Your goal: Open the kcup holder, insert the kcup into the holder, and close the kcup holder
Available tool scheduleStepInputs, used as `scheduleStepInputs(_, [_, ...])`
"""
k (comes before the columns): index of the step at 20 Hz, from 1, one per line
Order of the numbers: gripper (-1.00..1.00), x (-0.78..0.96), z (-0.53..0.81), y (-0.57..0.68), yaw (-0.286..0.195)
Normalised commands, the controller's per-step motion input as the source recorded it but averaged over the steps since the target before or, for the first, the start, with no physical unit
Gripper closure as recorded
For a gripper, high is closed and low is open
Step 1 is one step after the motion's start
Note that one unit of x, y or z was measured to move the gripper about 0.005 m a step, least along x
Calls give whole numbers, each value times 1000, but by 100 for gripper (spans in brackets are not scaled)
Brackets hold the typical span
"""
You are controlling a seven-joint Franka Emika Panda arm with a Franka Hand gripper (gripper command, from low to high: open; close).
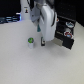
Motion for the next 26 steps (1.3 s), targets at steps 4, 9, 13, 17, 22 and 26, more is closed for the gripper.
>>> scheduleStepInputs(4, [-100,-165,-302,-528,-236])
scheduleStepInputs(9, [-100,-222,-416,-412,-193])
scheduleStepInputs(13, [-100,-223,-342,-367,-188])
scheduleStepInputs(17, [-100,-48,-54,-140,-76])
scheduleStepInputs(22, [-100,-2,90,44,-5])
scheduleStepInputs(26, [-100,-336,271,236,-2])
